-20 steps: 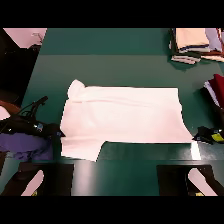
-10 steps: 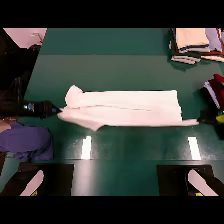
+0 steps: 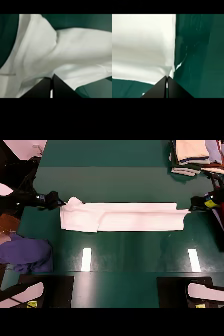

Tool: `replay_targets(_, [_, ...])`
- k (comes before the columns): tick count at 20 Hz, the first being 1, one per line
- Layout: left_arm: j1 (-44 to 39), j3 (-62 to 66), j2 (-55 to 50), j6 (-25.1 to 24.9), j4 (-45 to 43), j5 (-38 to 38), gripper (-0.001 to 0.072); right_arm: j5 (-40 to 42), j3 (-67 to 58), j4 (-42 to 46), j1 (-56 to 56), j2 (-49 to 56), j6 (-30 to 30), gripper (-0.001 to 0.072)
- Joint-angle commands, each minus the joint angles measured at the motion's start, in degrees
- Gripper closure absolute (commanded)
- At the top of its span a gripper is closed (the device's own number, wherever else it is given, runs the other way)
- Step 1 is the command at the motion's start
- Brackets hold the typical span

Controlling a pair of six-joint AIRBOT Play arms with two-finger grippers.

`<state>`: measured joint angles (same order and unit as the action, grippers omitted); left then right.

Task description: Fold the shirts.

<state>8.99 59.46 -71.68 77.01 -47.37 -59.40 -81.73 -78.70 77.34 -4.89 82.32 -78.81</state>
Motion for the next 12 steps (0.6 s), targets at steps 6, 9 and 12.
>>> replay_targets(6, [0.0, 3.9, -5.4, -1.0, 4.7, 8.3, -0.0013, 8.1, -12.2, -21.6, -3.3, 14.8, -3.2, 0.0213])
replay_targets(9, [0.0, 6.5, -5.3, -1.0, 4.5, 0.7, -0.0012, 3.9, -12.9, -21.8, -6.6, 15.1, -0.3, 0.0134])
replay_targets(12, [0.0, 6.5, -5.3, -2.9, 4.5, -4.4, 0.0595, -4.9, -11.3, -21.8, -11.0, 15.1, 4.2, 0.0136])
